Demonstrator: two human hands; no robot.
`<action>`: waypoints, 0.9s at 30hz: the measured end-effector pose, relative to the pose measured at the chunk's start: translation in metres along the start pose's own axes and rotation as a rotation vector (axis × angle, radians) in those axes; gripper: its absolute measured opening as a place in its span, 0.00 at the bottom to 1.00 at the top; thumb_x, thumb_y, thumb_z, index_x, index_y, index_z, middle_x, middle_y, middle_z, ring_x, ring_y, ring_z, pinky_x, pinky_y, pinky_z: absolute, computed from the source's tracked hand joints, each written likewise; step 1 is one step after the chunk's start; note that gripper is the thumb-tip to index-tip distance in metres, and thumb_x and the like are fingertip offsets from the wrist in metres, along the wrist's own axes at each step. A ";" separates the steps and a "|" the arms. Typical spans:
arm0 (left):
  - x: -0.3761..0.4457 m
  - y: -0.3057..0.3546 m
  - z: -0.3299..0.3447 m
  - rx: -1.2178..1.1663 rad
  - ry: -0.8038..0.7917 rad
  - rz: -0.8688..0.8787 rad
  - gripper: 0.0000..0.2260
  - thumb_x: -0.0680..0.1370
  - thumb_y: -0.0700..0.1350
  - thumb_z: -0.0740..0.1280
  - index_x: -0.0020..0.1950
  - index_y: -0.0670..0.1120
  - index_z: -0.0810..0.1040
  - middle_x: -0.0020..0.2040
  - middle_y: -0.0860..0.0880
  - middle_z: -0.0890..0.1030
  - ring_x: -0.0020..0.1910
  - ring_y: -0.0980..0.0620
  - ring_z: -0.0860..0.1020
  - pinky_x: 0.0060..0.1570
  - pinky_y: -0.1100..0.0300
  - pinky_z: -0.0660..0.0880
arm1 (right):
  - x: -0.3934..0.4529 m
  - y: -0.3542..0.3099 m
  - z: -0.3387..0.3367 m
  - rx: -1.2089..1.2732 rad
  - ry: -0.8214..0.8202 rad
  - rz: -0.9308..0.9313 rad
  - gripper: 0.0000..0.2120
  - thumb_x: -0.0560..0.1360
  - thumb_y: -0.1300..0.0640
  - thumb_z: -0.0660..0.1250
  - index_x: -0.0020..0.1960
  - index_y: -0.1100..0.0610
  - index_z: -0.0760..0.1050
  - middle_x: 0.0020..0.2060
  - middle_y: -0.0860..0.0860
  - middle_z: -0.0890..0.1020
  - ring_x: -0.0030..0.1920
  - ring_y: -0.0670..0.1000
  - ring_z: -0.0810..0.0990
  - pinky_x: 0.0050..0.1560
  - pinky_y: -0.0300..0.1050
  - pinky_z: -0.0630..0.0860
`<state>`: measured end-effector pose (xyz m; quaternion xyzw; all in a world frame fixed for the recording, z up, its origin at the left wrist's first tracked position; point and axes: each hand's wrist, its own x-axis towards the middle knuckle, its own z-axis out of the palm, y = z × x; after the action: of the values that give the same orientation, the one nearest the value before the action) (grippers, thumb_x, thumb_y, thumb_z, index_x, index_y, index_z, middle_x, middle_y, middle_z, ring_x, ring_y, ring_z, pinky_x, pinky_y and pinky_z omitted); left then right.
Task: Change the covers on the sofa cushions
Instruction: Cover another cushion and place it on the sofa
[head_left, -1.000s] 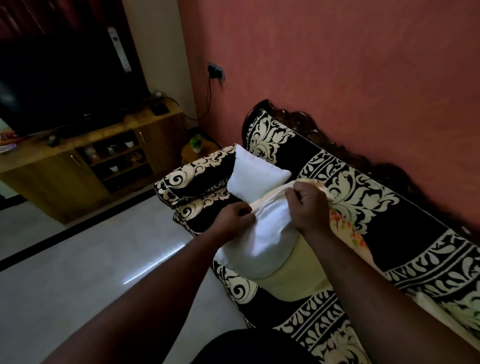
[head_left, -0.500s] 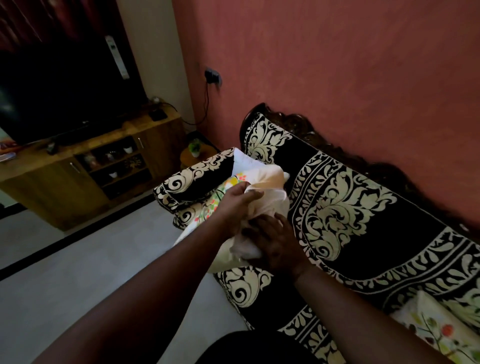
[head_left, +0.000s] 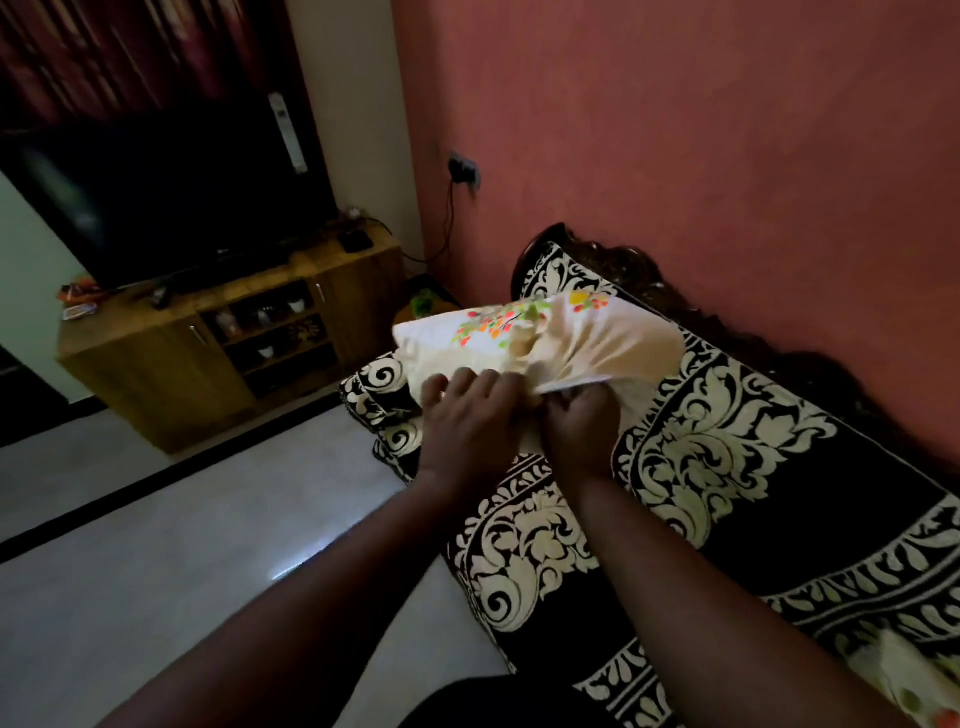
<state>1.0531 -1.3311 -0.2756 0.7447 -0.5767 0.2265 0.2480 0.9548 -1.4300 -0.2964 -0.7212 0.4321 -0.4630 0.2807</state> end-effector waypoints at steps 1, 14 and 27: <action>0.004 -0.011 0.001 -0.036 -0.019 -0.031 0.10 0.81 0.56 0.64 0.52 0.51 0.77 0.49 0.51 0.81 0.50 0.44 0.77 0.52 0.48 0.69 | 0.006 -0.007 -0.001 0.045 0.075 -0.015 0.17 0.69 0.50 0.65 0.41 0.64 0.82 0.38 0.60 0.85 0.40 0.58 0.84 0.43 0.51 0.79; 0.020 -0.004 0.019 -0.315 -0.013 -0.206 0.13 0.81 0.43 0.64 0.65 0.45 0.80 0.58 0.45 0.84 0.54 0.43 0.81 0.48 0.54 0.75 | 0.009 -0.003 -0.001 0.101 -0.009 0.122 0.17 0.74 0.40 0.67 0.44 0.54 0.79 0.41 0.48 0.83 0.43 0.51 0.81 0.49 0.56 0.79; 0.024 -0.013 0.026 -0.913 -0.247 -0.582 0.10 0.82 0.48 0.62 0.60 0.51 0.80 0.50 0.53 0.83 0.48 0.51 0.82 0.49 0.47 0.80 | -0.058 0.067 -0.015 -0.219 -0.238 -0.408 0.47 0.70 0.26 0.65 0.81 0.46 0.53 0.77 0.58 0.59 0.75 0.63 0.63 0.66 0.68 0.70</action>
<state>1.0726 -1.3629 -0.2825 0.7110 -0.4116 -0.2134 0.5286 0.9050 -1.4107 -0.3688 -0.8689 0.2890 -0.3724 0.1508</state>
